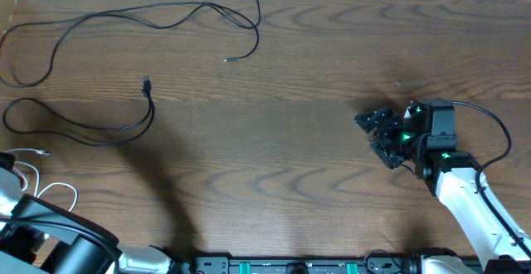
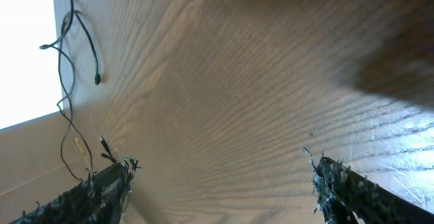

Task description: Untangle cables

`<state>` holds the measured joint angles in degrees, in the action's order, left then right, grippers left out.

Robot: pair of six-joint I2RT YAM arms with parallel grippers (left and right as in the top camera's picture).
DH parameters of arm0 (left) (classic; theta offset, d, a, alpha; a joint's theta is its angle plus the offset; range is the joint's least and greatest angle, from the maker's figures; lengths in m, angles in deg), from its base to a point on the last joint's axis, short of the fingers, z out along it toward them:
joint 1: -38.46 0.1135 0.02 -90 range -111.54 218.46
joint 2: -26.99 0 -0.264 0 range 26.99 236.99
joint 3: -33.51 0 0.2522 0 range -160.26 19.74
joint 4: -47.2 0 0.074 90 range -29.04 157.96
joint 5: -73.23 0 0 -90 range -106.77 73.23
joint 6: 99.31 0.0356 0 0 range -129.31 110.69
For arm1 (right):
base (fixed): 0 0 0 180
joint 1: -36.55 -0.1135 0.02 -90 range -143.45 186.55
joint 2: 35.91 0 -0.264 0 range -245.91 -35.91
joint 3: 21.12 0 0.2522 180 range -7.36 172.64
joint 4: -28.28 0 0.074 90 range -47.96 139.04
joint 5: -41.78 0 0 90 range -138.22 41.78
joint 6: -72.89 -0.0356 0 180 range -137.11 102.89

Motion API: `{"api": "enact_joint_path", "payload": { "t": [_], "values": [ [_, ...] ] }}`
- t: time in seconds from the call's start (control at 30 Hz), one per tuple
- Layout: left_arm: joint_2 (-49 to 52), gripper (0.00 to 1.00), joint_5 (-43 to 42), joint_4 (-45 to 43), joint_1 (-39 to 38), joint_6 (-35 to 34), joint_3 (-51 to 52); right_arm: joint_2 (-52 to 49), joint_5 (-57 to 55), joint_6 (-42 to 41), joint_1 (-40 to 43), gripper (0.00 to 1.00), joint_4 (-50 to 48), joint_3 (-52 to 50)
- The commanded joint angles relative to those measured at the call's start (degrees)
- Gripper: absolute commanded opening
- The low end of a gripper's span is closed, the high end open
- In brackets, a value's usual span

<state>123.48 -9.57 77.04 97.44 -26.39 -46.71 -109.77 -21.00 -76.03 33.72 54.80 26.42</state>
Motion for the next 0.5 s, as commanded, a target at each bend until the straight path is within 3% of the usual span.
{"api": "enact_joint_path", "payload": {
  "t": [0.0, 0.1, 0.47],
  "values": [
    [-5.46, 0.19, -7.98, -3.91, -0.02, -4.02, -0.55, 0.37, 0.11, 0.94, 0.11, 0.85, 0.31, 0.26],
    [-6.47, 0.08, -8.28, -6.19, -0.63, -5.92, -0.55, 0.37, 0.09, 0.94, 0.11, 0.85, 0.31, 0.26],
    [4.44, 0.08, -5.01, -3.10, -1.68, -4.81, -0.48, 0.37, -0.04, 0.92, 0.11, 0.84, 0.39, 0.26]
  ]
}}
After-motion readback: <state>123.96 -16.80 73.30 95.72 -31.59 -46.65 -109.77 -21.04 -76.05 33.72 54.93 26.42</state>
